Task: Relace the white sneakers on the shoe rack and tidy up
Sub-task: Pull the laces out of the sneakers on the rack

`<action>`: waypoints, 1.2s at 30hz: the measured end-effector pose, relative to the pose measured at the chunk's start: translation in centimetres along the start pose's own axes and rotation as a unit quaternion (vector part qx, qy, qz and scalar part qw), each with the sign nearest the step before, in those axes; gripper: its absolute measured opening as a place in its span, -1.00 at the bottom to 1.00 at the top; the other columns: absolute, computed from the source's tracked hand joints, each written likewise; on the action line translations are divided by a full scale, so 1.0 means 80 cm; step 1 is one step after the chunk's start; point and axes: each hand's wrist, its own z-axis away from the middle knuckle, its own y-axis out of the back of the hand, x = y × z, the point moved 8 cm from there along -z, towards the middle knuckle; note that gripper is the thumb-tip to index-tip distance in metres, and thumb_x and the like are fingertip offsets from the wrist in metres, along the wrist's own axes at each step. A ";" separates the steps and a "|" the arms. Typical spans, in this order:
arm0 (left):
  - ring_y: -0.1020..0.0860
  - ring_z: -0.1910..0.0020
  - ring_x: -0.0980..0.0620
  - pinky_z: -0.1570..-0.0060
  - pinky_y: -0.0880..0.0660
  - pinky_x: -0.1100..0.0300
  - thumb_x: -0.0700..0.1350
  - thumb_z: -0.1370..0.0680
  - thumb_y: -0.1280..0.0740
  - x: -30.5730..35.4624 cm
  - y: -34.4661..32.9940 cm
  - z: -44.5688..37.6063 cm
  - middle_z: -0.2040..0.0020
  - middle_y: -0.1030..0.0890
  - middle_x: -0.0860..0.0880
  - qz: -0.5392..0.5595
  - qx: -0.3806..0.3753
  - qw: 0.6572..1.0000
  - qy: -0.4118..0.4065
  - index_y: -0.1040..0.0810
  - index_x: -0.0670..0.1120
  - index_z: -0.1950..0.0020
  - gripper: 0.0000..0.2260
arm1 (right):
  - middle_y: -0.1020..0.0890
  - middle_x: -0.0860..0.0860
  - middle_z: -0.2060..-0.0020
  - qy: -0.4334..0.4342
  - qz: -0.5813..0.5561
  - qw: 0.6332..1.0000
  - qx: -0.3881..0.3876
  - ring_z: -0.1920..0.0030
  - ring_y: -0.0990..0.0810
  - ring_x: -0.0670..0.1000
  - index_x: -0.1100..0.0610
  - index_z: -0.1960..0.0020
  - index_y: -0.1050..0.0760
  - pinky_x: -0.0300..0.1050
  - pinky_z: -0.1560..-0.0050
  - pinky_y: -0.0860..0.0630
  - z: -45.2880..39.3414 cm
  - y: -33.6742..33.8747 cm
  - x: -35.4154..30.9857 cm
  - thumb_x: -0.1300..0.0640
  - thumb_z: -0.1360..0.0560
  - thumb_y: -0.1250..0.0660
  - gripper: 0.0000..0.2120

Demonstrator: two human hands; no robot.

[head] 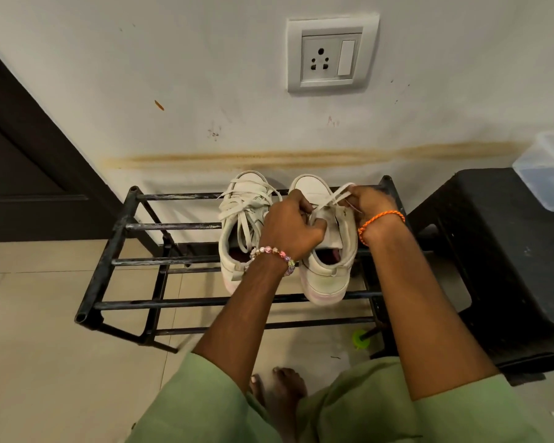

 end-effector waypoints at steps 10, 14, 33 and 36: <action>-0.39 0.54 0.17 0.48 -0.31 0.39 -0.13 -0.37 -0.44 -0.016 0.007 0.019 0.51 -0.45 0.11 0.076 0.139 0.987 0.031 -0.43 -0.07 0.32 -0.81 | -0.55 -0.04 0.30 0.201 0.290 0.933 -0.075 0.23 -0.45 -0.09 0.12 0.24 -0.63 -0.16 0.17 -0.38 0.043 -0.023 -0.042 0.16 -0.51 -0.17 -0.71; -0.41 0.53 0.22 0.47 -0.30 0.46 -0.13 -0.38 -0.43 -0.015 0.010 0.023 0.51 -0.43 0.16 0.079 0.172 0.982 0.011 -0.57 -0.13 0.21 -0.90 | -0.46 -0.15 0.34 0.282 0.463 0.829 -0.140 0.22 -0.44 -0.13 0.15 0.04 -0.65 -0.29 0.17 -0.38 0.065 -0.044 -0.038 0.17 -0.47 -0.35 -0.87; -0.35 0.56 0.12 0.51 -0.26 0.41 -0.13 -0.40 -0.41 -0.021 0.007 0.021 0.55 -0.39 0.10 0.120 0.184 0.975 -0.026 -0.46 -0.11 0.35 -0.82 | -0.58 -0.07 0.49 0.176 -0.134 0.963 -0.153 0.40 -0.56 -0.08 0.15 0.27 -0.42 -0.23 0.33 -0.52 0.067 -0.018 -0.086 0.39 -0.53 -0.17 -0.75; -0.35 0.55 0.12 0.50 -0.26 0.41 -0.12 -0.39 -0.39 -0.022 0.007 0.022 0.55 -0.39 0.10 0.116 0.191 0.974 -0.029 -0.45 -0.12 0.37 -0.81 | -0.56 -0.08 0.45 0.288 0.205 0.934 -0.055 0.43 -0.49 -0.19 0.15 0.27 -0.52 -0.29 0.31 -0.43 0.066 -0.017 -0.082 0.31 -0.49 -0.24 -0.80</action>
